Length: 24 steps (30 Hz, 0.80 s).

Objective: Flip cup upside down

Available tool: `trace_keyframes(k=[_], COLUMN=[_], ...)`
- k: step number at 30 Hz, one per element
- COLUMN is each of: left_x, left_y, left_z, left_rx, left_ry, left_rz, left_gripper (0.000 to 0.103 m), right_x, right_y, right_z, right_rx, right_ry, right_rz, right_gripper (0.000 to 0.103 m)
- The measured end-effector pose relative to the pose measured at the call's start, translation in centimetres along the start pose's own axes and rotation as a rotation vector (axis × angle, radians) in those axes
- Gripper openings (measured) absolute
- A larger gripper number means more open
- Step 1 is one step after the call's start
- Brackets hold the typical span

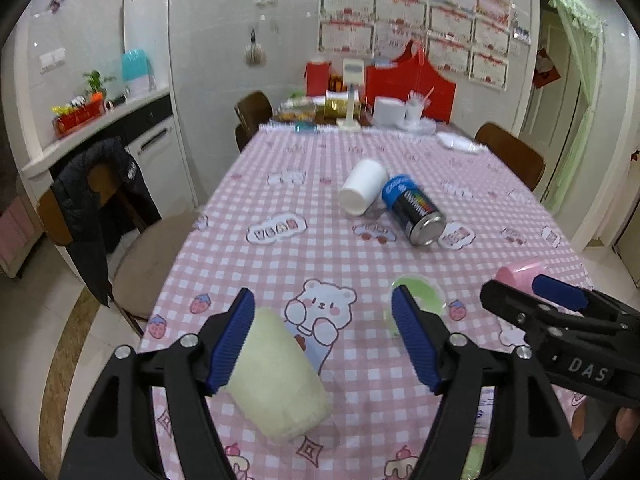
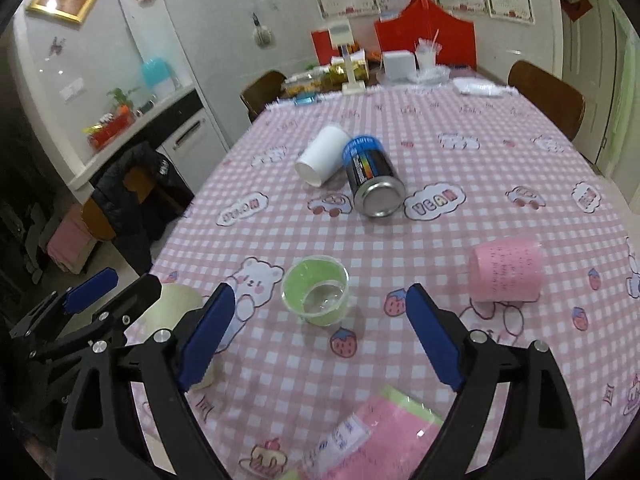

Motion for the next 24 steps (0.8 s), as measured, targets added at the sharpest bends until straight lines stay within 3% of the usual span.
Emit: trace_keyframes(k=[5,7,24], left_x=[-3.6,-5.0,-13.5], left_y=[-0.7,-1.0,-3.3], left_z=[0.4,0.6,2.0], left_rx=[-0.002,-0.001,0.018], left_ry=[-0.004,-0.004,0.0], left_rz=[0.067,0.095,0.341], left_gripper=[0.073,0.073,0.075], right_x=[-4.1,-5.5,-12.4], right_y=[-1.1,-1.7,-5.0], right_z=[-0.3,-0.4,-2.5], right_rx=[-0.043,-0.058,-0.222], right_ry=[-0.006,-0.001,-0.111], right_rz=[0.107,0.148,0.465], right_gripper=[0.085,0.095,0.095])
Point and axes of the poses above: each gripper's, at about its wrist camera, not at the fingertips, and x roughly the way its jaws point, z to its right, y to its top, the point moved 1 cm from there along x, roughly the way its jaws point, and after that the axes turned 1 degree about z, right-handed, at the moved point
